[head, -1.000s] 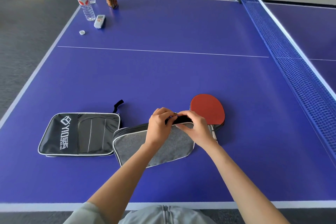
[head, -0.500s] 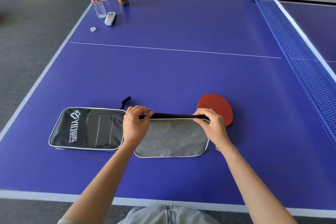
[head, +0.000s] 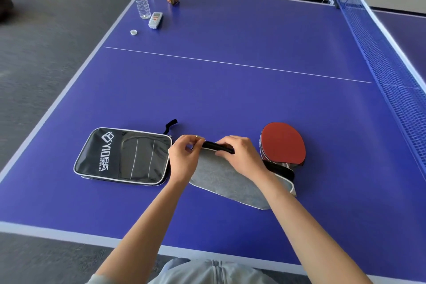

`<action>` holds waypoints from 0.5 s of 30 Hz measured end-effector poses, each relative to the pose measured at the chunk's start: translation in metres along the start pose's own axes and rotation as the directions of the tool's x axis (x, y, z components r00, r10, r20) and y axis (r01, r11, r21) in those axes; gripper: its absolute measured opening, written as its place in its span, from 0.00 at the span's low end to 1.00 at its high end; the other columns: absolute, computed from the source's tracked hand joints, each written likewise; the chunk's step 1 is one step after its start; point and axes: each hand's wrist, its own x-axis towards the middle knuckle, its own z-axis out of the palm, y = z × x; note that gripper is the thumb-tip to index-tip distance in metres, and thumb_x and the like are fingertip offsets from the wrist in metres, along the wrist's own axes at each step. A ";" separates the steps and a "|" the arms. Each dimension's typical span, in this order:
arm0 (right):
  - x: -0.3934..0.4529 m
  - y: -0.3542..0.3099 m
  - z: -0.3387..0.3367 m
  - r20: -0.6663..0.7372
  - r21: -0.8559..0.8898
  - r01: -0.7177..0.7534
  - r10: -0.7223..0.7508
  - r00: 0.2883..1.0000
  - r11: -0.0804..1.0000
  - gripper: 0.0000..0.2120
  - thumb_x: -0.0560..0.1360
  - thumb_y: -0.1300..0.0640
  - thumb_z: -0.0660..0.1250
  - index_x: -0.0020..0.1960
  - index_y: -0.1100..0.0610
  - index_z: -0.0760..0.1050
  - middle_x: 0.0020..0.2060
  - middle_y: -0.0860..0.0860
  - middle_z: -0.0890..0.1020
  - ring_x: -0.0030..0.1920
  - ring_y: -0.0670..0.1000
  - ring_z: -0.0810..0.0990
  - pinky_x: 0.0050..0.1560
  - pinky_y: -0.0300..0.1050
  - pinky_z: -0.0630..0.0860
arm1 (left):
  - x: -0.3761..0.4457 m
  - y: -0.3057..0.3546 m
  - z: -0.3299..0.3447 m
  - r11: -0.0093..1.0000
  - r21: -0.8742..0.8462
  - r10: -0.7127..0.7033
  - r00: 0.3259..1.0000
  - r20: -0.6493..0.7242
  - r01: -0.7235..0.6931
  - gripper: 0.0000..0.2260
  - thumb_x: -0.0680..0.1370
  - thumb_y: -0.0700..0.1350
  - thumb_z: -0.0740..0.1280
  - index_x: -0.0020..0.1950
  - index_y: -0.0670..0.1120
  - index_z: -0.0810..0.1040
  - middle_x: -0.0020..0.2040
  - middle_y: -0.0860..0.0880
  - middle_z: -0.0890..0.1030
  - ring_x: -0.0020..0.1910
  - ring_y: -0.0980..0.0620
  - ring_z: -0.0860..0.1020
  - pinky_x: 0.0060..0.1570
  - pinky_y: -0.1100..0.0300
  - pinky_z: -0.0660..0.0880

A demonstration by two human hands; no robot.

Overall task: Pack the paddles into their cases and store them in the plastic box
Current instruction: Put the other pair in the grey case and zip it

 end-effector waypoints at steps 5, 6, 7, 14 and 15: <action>-0.007 0.002 0.006 -0.093 -0.011 0.053 -0.054 0.994 0.999 0.07 0.71 0.60 0.72 0.50 0.59 0.81 0.41 0.53 0.83 0.44 0.54 0.78 0.46 0.52 0.75 | 0.005 -0.004 -0.003 0.942 -0.214 -0.256 0.965 0.048 0.260 0.04 0.73 0.44 0.71 0.39 0.47 0.83 0.34 0.53 0.80 0.36 0.56 0.76 0.40 0.67 0.71; -0.008 0.002 0.006 -0.116 -0.013 0.055 -0.056 0.992 0.998 0.07 0.71 0.61 0.72 0.49 0.59 0.82 0.40 0.54 0.83 0.43 0.54 0.78 0.45 0.52 0.75 | 0.007 -0.006 -0.003 0.932 -0.221 -0.286 0.957 0.046 0.289 0.04 0.73 0.44 0.71 0.39 0.47 0.83 0.35 0.51 0.81 0.36 0.55 0.76 0.42 0.63 0.72; -0.009 0.002 0.006 -0.144 -0.013 0.054 -0.055 0.988 0.998 0.07 0.71 0.61 0.73 0.49 0.60 0.82 0.40 0.54 0.83 0.42 0.54 0.78 0.44 0.52 0.75 | 0.008 -0.009 -0.004 0.926 -0.215 -0.310 0.950 0.041 0.311 0.04 0.73 0.44 0.71 0.38 0.48 0.83 0.35 0.50 0.81 0.36 0.55 0.76 0.42 0.62 0.73; -0.020 0.004 0.004 -0.273 -0.037 0.082 -0.089 0.958 0.996 0.08 0.68 0.63 0.75 0.47 0.62 0.83 0.39 0.53 0.85 0.39 0.53 0.80 0.42 0.38 0.75 | 0.021 -0.051 -0.010 0.772 -0.242 -0.577 0.808 0.121 0.588 0.01 0.71 0.42 0.73 0.41 0.46 0.84 0.41 0.52 0.82 0.34 0.55 0.75 0.37 0.66 0.73; -0.022 0.006 0.002 -0.297 -0.029 0.083 -0.088 0.951 0.996 0.08 0.68 0.64 0.75 0.47 0.62 0.83 0.39 0.53 0.85 0.39 0.52 0.81 0.43 0.34 0.73 | 0.021 -0.059 -0.009 0.758 -0.216 -0.603 0.787 0.132 0.616 0.01 0.71 0.42 0.73 0.40 0.47 0.83 0.41 0.52 0.81 0.34 0.55 0.75 0.36 0.66 0.73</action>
